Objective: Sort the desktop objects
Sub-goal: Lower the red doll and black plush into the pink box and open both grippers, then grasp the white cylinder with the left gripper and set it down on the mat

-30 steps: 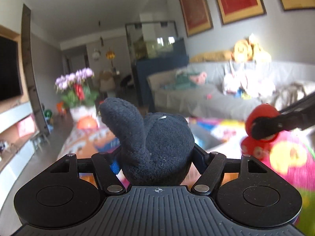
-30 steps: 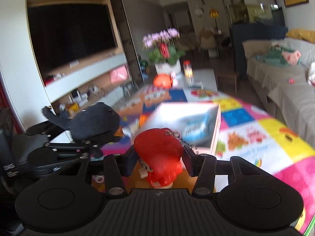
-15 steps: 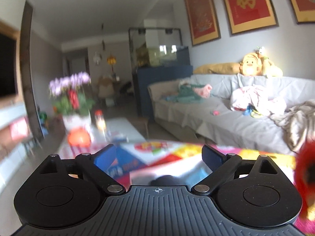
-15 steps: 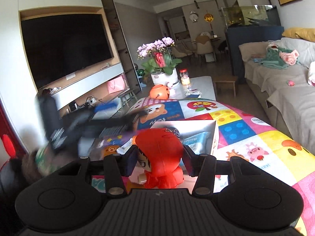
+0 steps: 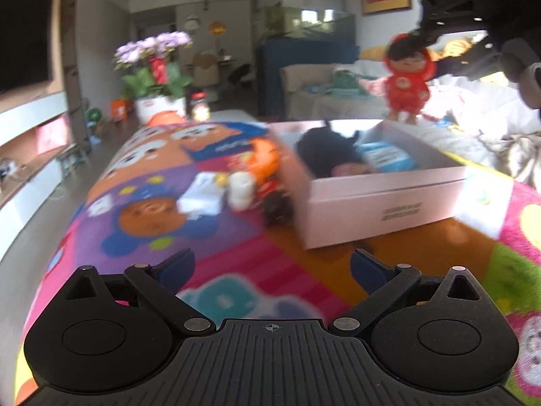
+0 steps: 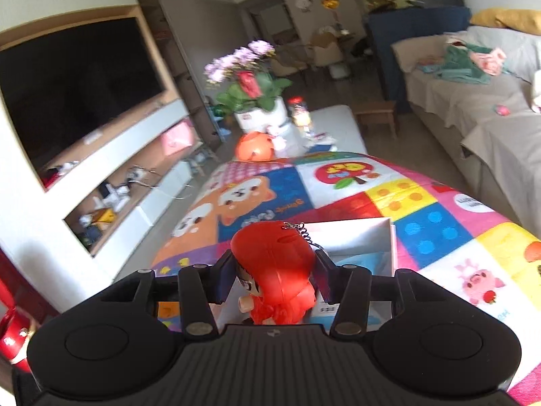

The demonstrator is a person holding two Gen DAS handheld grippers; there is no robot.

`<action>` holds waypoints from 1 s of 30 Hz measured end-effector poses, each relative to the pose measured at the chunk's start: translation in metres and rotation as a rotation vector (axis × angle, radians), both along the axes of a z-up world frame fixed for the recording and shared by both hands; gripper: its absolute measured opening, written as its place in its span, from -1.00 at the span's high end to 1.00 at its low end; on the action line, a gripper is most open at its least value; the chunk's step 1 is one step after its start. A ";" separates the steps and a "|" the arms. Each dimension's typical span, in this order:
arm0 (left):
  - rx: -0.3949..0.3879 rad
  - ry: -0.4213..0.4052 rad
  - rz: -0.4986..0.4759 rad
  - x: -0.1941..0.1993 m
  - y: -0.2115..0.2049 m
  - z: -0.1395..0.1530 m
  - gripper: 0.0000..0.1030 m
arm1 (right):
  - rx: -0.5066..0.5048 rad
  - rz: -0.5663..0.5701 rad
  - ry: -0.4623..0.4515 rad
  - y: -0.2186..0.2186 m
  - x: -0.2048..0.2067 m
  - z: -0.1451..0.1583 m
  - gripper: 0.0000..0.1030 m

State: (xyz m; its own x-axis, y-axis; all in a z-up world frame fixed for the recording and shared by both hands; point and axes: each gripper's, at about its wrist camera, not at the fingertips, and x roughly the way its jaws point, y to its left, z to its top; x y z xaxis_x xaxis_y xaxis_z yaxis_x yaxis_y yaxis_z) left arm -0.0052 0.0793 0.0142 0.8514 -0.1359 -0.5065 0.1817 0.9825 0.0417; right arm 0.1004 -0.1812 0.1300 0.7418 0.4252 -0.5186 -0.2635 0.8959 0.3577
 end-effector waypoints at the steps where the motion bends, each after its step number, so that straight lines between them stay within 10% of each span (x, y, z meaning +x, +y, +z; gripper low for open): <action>1: -0.004 0.004 0.019 -0.003 0.005 -0.003 -0.98 | -0.005 0.000 0.004 -0.001 0.000 0.000 0.06; 18: -0.083 0.053 0.057 0.005 0.013 -0.004 -1.00 | -0.221 -0.038 -0.017 0.006 -0.009 -0.023 -0.05; 22: -0.087 0.054 0.062 0.003 0.013 -0.005 -1.00 | -0.323 -0.052 -0.027 0.015 -0.007 -0.040 0.23; 30: -0.092 0.064 0.075 0.004 0.013 -0.005 -1.00 | -0.150 -0.102 0.039 -0.003 -0.006 -0.056 0.33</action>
